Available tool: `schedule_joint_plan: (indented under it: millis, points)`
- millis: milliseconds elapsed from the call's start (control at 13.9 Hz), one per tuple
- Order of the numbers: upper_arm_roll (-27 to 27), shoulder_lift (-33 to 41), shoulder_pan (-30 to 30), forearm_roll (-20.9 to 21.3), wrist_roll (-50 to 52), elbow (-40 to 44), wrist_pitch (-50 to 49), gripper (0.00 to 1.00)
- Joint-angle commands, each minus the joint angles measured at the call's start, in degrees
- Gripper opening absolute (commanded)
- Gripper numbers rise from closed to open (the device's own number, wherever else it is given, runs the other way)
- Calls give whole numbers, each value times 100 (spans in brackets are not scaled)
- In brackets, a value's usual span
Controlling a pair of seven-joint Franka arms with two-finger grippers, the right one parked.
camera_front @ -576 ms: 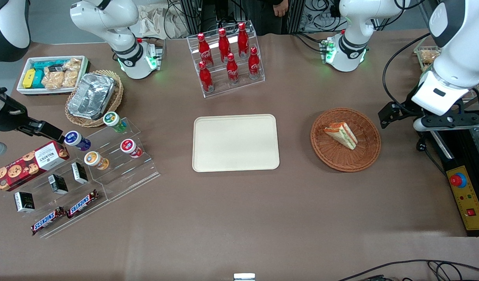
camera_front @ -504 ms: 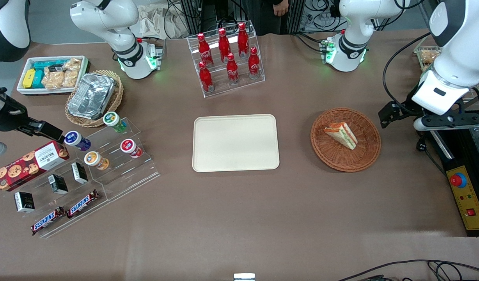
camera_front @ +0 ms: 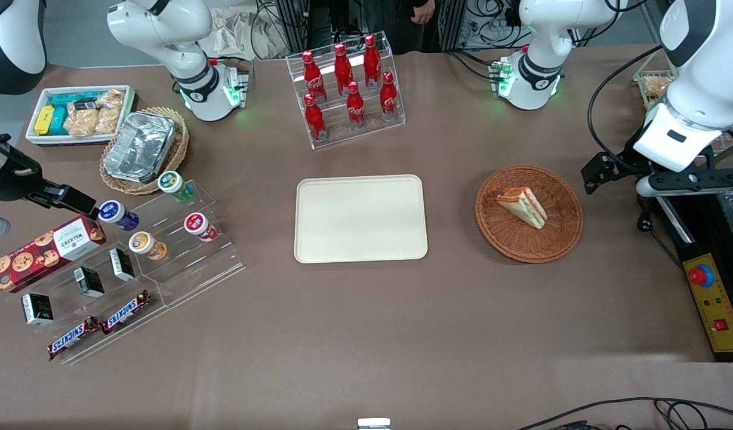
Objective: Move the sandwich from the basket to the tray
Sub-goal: 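Move the left gripper from rest toward the wicker basket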
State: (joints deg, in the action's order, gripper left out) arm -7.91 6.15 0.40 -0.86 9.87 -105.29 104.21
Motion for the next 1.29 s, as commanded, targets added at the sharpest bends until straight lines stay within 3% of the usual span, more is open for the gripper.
schedule_joint_plan:
  millis: [0,288,504,791,1223]
  points:
    - [-26,140,48,-19,41,9,-243,100]
    - [-35,149,57,-142,321,18,-331,100]
    - [-17,246,57,-125,1076,-35,-691,100]
    - [-52,359,-13,-99,2833,-236,-709,100]
    - [-166,1028,-180,-90,4712,-1265,-613,99]
